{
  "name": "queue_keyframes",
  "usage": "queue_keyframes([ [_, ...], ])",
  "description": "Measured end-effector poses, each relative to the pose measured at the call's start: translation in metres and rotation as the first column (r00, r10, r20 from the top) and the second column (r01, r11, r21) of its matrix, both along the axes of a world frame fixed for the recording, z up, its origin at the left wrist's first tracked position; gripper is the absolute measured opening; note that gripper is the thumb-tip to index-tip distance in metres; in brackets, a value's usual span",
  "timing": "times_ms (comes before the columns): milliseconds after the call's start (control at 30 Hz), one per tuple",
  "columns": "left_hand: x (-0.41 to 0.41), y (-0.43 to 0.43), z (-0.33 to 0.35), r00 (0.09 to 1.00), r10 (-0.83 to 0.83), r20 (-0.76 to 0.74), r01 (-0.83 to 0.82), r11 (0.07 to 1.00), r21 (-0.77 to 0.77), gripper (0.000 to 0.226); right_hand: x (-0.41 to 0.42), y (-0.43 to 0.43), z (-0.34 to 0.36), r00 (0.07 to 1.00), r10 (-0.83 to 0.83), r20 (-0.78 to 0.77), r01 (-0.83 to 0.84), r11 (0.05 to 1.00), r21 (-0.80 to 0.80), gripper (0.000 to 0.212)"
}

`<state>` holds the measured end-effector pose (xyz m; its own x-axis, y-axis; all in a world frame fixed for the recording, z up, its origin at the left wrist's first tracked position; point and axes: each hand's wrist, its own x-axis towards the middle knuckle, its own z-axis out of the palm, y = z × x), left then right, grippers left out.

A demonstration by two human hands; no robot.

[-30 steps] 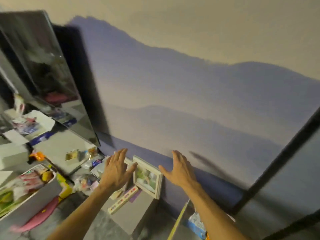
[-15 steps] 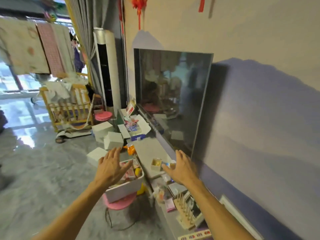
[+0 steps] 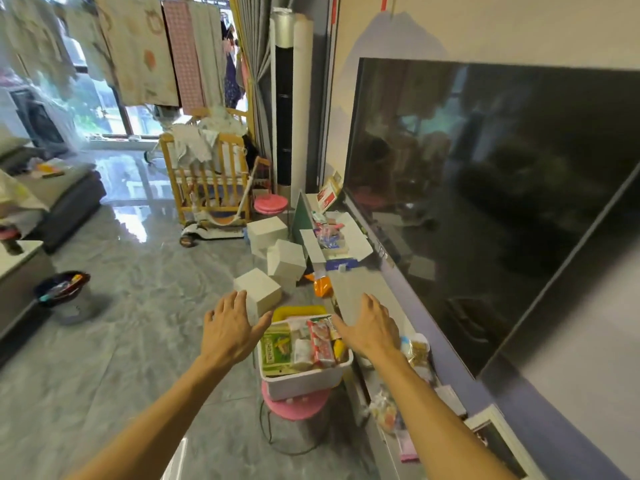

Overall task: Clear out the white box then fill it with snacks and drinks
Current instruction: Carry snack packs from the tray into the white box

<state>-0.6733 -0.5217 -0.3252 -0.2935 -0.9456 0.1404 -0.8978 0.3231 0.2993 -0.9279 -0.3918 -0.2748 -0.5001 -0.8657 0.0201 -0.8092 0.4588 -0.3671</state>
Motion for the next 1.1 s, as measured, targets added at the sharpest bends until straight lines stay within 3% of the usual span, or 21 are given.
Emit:
queue_keyframes([
  [333,-0.089,-0.140,-0.102,0.996,0.025,0.089,-0.045,0.974,0.221,0.093,-0.090,-0.187,-0.125,0.993,0.070,0.098,-0.085,0.983,0.164,0.099],
  [533,-0.142,-0.191,-0.180,0.988,0.003,0.153,-0.066,0.910,0.409,0.093,-0.132,-0.256,-0.221,0.985,0.094,0.148,-0.139,0.934,0.329,0.087],
  [867,-0.174,-0.230,-0.351,0.968,-0.090,0.233,-0.100,0.716,0.691,0.107,-0.120,-0.300,-0.387,0.969,0.071,0.235,-0.190,0.823,0.535,0.099],
  [1100,-0.195,-0.233,-0.447,0.993,-0.013,0.116,-0.090,0.550,0.830,0.125,-0.105,-0.315,-0.479,0.983,0.038,0.181,-0.130,0.835,0.534,0.100],
])
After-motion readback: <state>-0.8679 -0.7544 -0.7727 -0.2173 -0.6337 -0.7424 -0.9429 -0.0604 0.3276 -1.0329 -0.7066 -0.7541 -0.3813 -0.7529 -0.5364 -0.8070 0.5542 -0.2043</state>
